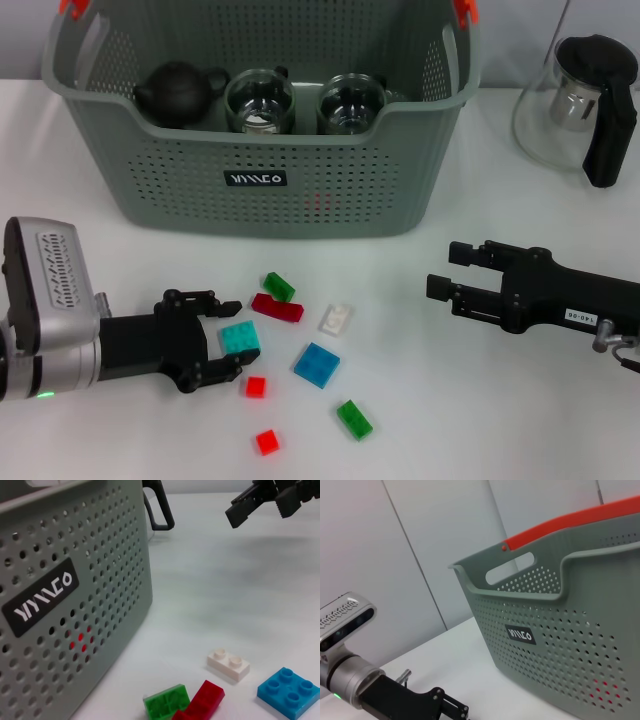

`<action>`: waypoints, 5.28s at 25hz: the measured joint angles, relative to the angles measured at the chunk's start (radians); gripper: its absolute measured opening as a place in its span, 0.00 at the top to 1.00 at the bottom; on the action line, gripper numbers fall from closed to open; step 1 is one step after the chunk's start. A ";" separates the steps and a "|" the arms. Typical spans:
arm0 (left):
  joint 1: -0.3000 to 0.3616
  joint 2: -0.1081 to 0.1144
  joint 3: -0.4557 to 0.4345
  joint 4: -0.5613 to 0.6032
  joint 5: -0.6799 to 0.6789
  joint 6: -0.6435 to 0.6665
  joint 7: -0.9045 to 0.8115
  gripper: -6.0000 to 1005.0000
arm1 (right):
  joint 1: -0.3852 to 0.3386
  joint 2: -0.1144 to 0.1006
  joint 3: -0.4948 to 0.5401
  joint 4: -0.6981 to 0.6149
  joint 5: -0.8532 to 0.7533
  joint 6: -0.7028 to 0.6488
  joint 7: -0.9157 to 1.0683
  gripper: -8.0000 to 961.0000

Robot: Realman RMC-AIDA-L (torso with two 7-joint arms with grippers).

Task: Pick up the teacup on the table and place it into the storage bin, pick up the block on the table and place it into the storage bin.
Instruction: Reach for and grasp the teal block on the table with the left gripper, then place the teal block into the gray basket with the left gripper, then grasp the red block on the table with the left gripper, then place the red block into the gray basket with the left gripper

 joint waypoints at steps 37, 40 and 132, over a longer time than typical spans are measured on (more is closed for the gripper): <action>-0.255 0.116 -0.304 0.254 -0.321 0.569 -0.514 0.55 | 0.008 0.000 -0.004 0.000 0.000 -0.009 -0.001 0.25; -0.310 0.119 -0.242 0.285 -0.317 0.378 -0.589 0.55 | 0.010 0.002 -0.006 0.000 0.000 -0.011 -0.001 0.25; 0.026 0.005 0.023 -0.018 0.008 0.117 0.087 0.79 | 0.012 0.003 0.000 0.000 0.003 -0.003 0.015 0.25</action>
